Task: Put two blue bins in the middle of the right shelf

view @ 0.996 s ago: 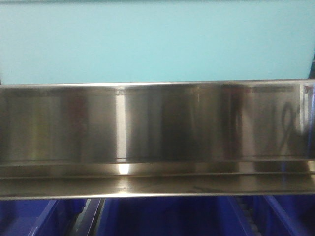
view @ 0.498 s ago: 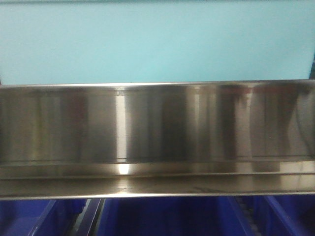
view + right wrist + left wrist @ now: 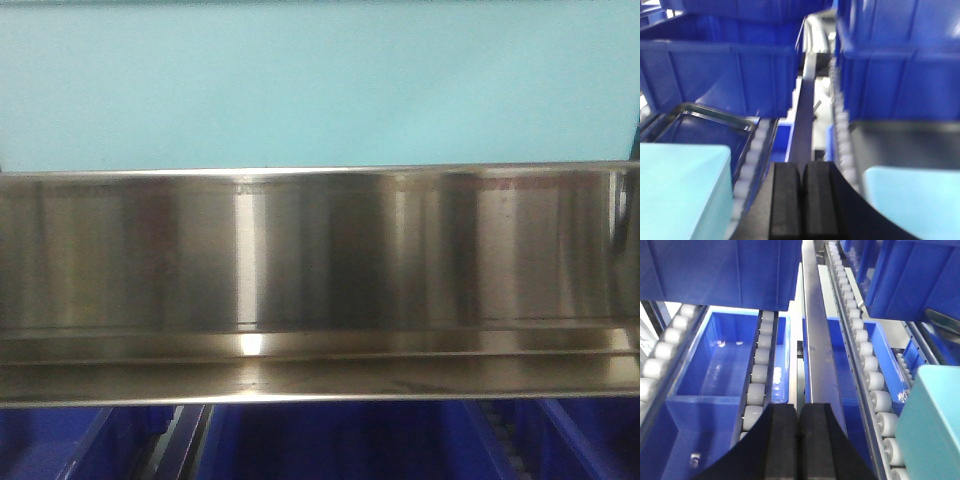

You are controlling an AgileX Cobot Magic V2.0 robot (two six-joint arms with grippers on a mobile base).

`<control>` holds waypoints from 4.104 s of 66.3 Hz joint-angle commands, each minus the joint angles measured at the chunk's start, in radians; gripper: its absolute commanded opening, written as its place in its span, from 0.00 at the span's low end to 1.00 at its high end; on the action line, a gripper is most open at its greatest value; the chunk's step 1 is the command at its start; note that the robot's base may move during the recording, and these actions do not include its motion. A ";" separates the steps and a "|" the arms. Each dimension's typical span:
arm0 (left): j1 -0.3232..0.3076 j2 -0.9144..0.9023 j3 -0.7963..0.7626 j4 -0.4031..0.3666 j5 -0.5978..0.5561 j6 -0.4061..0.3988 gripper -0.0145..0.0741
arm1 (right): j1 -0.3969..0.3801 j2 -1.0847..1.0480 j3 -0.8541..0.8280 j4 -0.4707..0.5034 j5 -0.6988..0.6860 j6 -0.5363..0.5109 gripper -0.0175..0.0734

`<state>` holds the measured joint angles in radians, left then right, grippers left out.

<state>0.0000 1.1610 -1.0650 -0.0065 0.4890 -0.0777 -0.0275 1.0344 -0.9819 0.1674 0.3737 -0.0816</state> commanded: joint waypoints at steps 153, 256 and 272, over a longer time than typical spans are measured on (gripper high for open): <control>-0.343 0.239 -0.407 0.045 0.553 -0.279 0.04 | 0.281 0.360 -0.529 -0.155 0.675 0.259 0.01; -0.343 0.268 -0.823 0.205 0.548 -0.238 0.04 | 0.281 0.340 -0.772 -0.157 0.554 0.227 0.01; -0.343 0.268 -0.823 0.225 0.463 -0.238 0.04 | 0.281 0.340 -0.772 -0.155 0.550 0.227 0.01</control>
<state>-0.3475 1.4406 -1.8761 0.1684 1.0394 -0.3251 0.2594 1.3838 -1.7429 0.0366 0.9435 0.1667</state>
